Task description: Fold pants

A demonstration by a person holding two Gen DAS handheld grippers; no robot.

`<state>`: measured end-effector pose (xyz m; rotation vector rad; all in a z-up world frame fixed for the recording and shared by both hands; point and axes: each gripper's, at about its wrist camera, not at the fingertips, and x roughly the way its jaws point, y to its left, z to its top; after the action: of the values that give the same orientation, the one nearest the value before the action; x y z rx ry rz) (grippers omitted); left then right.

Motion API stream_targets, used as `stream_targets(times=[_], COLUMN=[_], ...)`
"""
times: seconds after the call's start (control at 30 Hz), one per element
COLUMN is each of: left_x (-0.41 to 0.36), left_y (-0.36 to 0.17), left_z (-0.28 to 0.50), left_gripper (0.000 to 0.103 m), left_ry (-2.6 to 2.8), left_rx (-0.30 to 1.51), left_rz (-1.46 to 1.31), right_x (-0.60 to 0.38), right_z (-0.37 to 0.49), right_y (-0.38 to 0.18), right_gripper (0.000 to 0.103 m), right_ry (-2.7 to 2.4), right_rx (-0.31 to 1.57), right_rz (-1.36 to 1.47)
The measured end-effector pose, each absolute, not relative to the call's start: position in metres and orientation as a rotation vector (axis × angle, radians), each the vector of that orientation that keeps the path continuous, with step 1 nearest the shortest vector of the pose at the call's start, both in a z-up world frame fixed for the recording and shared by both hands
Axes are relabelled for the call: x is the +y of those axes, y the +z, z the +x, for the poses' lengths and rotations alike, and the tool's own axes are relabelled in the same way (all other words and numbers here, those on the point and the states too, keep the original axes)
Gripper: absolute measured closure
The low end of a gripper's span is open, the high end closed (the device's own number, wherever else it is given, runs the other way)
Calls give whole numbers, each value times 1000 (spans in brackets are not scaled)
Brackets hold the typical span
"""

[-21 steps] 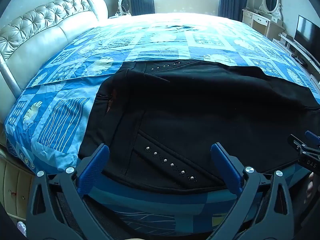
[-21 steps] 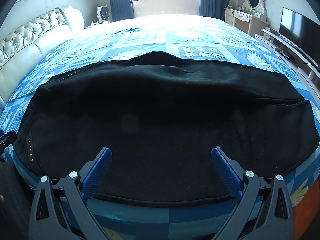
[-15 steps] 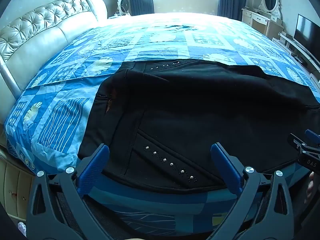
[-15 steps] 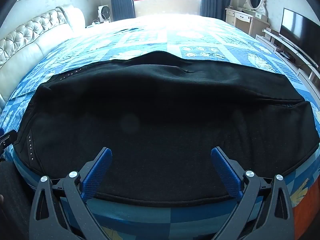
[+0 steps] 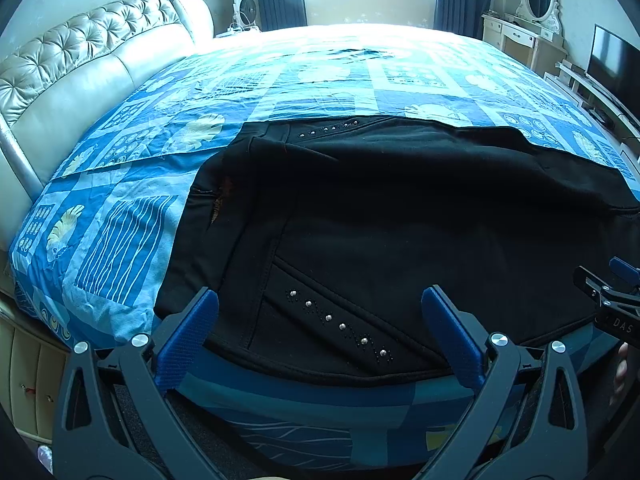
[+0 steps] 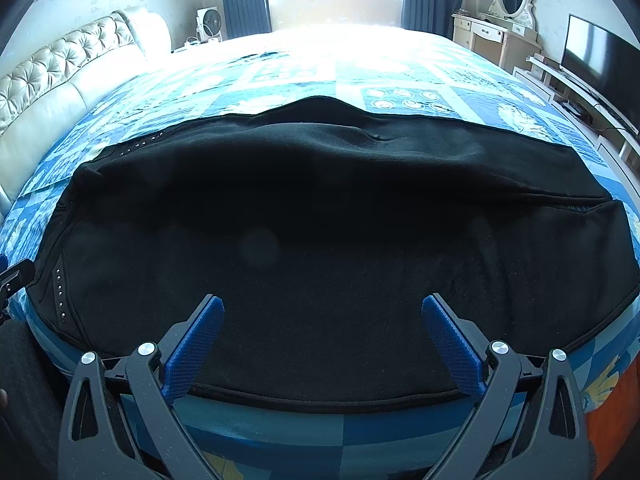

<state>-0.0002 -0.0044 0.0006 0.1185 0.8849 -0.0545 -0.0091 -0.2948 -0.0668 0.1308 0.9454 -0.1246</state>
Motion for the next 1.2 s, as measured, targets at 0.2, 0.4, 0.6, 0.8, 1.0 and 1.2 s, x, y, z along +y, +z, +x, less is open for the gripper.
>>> stream_targets(times=[0.2,0.4,0.6,0.8,1.0,1.2], left_x=[-2,-3,-5,-7,1,33], left_y=[-4,-6,-7,-6,-8,-14], left_z=[0,-1,-2,-3,5,35], left_gripper=[2,2,2,2,2,2], left_ry=[-55,-53,-52,-34,-32,-144], left_rx=[884,883,876,849,882,1018], left_rz=[119,129,149,188,147,-42], right_x=[-295,-295,-295,-295,-296,-293], right_z=[-10,-10,-10,-11,-9,-7], right_y=[-67,-68,-68,-69,-74,-77], right_gripper=[4,4,4,4,4,4], right_ry=[-126,-124,-122,-119,-104,-79], right_rx=[943,946,945,951,965,978], right_rz=[132,133,129,133,141,128])
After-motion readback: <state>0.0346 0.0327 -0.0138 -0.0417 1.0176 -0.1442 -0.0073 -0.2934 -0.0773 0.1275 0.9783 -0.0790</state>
